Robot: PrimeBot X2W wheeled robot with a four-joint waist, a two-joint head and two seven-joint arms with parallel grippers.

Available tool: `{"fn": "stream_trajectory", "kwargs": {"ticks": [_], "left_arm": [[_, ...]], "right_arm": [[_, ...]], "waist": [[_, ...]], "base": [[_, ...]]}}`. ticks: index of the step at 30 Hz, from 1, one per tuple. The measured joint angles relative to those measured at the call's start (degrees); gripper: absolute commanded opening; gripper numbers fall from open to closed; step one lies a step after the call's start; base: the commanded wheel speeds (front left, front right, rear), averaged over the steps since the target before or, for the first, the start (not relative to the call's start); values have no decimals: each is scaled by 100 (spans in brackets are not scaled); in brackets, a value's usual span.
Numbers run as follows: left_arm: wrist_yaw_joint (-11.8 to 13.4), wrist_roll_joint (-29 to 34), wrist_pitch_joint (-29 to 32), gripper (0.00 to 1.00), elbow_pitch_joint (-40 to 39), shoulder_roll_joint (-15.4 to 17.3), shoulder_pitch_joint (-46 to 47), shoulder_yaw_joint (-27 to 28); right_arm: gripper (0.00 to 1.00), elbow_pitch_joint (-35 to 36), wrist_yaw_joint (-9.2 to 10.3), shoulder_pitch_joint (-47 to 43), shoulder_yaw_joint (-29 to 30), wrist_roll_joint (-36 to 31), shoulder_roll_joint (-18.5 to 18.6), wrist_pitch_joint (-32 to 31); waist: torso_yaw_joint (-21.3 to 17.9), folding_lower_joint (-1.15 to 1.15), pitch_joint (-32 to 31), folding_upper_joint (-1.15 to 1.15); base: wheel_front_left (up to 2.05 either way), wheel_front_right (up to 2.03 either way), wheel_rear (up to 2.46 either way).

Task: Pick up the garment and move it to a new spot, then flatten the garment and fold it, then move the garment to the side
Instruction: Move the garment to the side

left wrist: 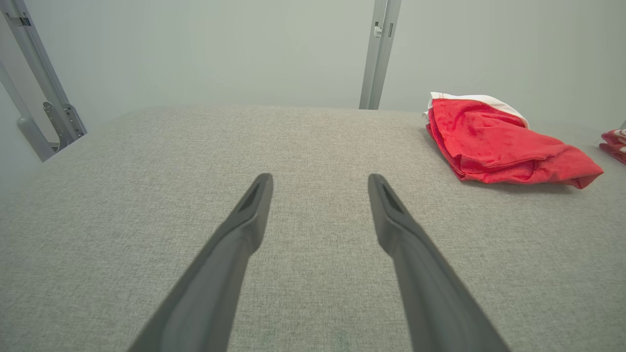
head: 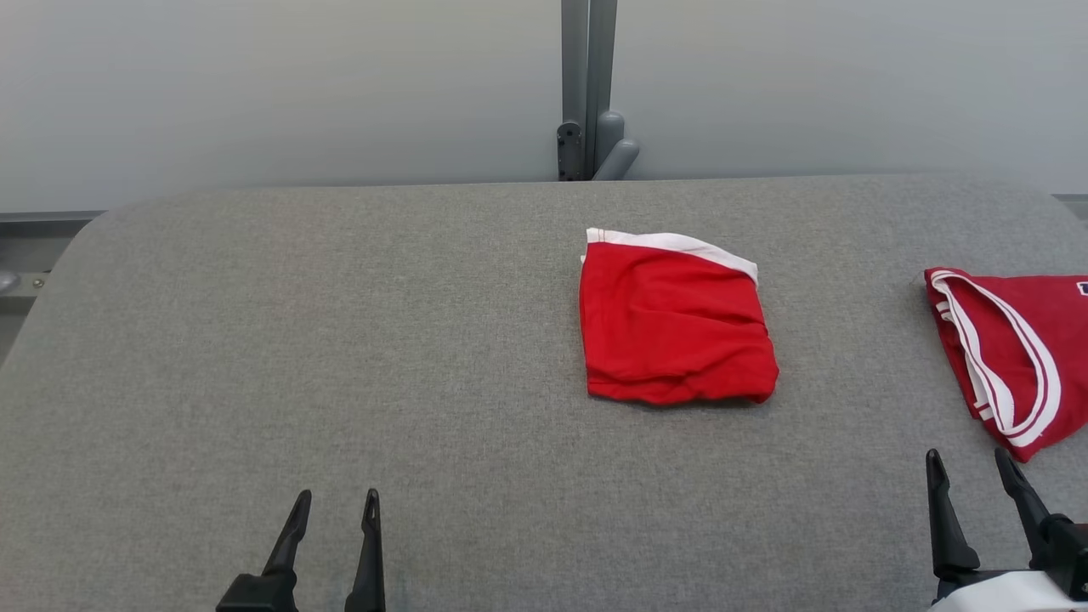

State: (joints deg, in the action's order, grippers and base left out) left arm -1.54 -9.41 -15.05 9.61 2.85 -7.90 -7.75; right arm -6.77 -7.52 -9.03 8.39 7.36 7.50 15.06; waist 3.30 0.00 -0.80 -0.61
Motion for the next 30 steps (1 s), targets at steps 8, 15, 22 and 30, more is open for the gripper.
{"fn": "stream_trajectory", "kwargs": {"ticks": [8,15,22,30], "left_arm": [[-24,22,0,100,24,0,-1,-8],[3,10,0,100,-19,0,0,-30],[3,11,0,100,-121,0,115,-90],[-30,45,1,100,-80,-1,580,-356]], "right_arm": [[100,-35,0,24,10,0,3,0],[100,-298,0,432,15,355,137,0],[100,-1068,0,1578,-504,875,697,-1050],[100,-2022,0,3250,-800,1775,304,-2676]], "waist": [[44,0,-19,0],[80,0,-2,0],[98,0,209,0],[180,0,808,0]], "base": [[0,0,0],[0,0,0],[0,0,0],[0,0,0]]}}
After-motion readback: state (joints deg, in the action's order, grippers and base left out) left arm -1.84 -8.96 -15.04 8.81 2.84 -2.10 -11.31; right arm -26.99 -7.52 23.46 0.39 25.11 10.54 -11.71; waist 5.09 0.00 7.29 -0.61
